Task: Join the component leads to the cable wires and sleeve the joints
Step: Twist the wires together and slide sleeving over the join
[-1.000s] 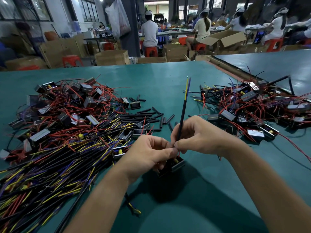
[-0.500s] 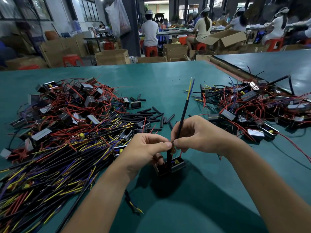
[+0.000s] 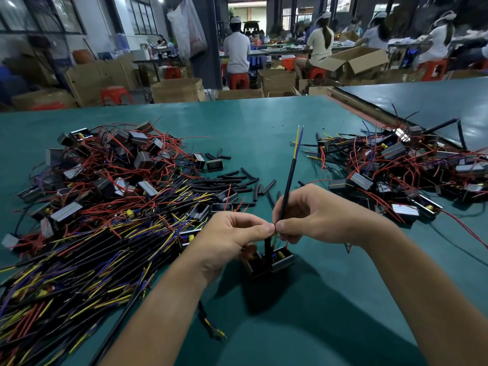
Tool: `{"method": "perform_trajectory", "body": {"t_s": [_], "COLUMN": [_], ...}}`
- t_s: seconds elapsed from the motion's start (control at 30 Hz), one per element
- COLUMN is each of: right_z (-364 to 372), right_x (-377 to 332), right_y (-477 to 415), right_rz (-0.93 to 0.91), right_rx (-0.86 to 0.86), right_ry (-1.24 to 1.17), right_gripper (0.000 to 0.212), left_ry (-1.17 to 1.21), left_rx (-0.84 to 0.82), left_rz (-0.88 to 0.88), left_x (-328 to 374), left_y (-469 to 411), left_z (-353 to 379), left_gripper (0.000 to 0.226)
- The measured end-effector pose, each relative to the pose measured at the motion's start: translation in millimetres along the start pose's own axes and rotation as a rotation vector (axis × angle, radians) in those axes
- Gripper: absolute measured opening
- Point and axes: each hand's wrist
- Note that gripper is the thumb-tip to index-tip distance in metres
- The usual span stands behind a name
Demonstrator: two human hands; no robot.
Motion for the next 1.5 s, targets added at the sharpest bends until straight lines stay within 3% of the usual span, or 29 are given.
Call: {"method": "perform_trajectory", "body": {"t_s": [0.13, 0.27, 0.43, 0.73, 0.87, 1.1, 1.5], "right_z": [-1, -1, -1, -1, -1, 3, 6], "right_x": [-2, -3, -5, -4, -7, -6, -2], "right_y": [0, 1, 4, 2, 2, -1, -5], "right_rz": [0.025, 0.041, -0.033, 0.049, 0.104, 0.166, 0.151], "right_rx": [-0.016, -0.025, -0.060, -0.166, -0.195, -0.161, -0.090], "right_ry": [0.015, 0.028, 0.061, 0.041, 0.005, 0.020, 0.102], "right_gripper": [0.008, 0.009, 0.011, 0.010, 0.015, 0.014, 0.025], "left_ry": [0.014, 0.009, -0.060, -0.083, -0.219, -0.694, -0.789], "left_rx": [-0.032, -0.025, -0.092, -0.150, -0.155, -0.120, -0.017], "left_rz": [-0.005, -0.038, -0.028, -0.010, 0.098, 0.378, 0.548], "left_x": [2, 2, 2, 4, 2, -2, -6], "left_y": [1, 1, 3, 5, 3, 4, 5], "left_z": [-2, 0, 0, -1, -2, 0, 5], "left_gripper": [0.016, 0.007, 0.017, 0.012, 0.018, 0.014, 0.013]}}
Point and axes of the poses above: each hand's wrist, its own y-axis away from the middle knuckle, its own z-axis out of the palm, x = y × z, and after that the axes turned 8 degrees about y, right-handed
